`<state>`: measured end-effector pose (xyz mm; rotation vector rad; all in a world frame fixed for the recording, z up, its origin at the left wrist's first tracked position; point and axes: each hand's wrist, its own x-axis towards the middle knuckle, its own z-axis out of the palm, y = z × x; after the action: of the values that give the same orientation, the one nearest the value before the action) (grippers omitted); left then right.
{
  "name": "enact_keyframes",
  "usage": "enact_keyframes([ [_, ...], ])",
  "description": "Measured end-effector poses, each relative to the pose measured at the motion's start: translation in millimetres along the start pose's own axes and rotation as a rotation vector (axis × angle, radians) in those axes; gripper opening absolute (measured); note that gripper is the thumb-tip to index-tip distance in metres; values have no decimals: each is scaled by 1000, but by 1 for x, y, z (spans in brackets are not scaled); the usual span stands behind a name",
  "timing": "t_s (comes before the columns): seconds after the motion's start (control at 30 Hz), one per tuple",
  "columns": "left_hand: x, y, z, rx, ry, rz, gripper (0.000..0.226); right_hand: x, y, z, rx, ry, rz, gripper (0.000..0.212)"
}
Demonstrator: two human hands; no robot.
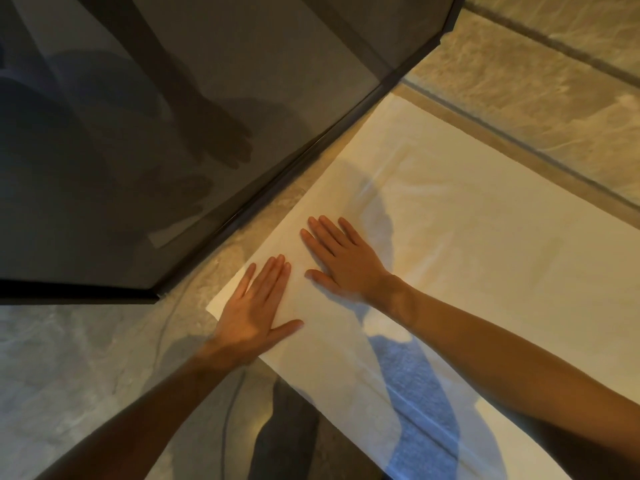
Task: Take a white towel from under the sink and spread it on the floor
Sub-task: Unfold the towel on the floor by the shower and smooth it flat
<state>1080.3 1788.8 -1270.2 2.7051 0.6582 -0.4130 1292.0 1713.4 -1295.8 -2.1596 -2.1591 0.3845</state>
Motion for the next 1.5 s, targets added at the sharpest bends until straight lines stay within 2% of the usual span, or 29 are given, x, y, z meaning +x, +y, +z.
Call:
enact_keyframes([
  [0.17, -2, -8, -5, -25, -100, -40, 97, -7, 8, -17, -1, 41, -59, 72],
  [0.27, 1, 1, -12, 27, -147, -47, 96, -18, 15, -39, -8, 89, -14, 70],
  [0.43, -4, 27, -38, 107, -20, 63, 85, -66, 8, -80, -10, 33, 114, 69],
  [0.57, -12, 45, -52, 139, -16, 92, 84, -121, -8, -93, 58, -42, 235, 70],
  [0.67, -9, 58, -41, 163, 3, 116, 83, -150, -28, -69, 55, -59, 246, 72],
  [0.87, -17, 86, 29, 210, -24, 238, 79, -180, -55, 17, 94, -40, 173, 66],
  [0.97, -21, 88, 40, 210, 8, 228, 87, -189, -68, 29, 89, 36, 203, 64],
  [1.1, -28, 80, 35, 253, -13, 269, 101, -223, -94, 50, 88, 194, 151, 56],
  [1.27, -30, 75, 34, 281, 0, 289, 107, -262, -124, 64, 98, 152, 82, 59],
  [1.33, -29, 76, 33, 286, 2, 291, 107, -272, -118, 60, 125, 207, 147, 56],
  [1.4, -27, 74, 35, 306, -10, 280, 106, -287, -103, 54, 128, 238, 336, 54],
  [1.5, -27, 83, 35, 300, 2, 259, 101, -310, -80, 50, 47, 151, 575, 57],
])
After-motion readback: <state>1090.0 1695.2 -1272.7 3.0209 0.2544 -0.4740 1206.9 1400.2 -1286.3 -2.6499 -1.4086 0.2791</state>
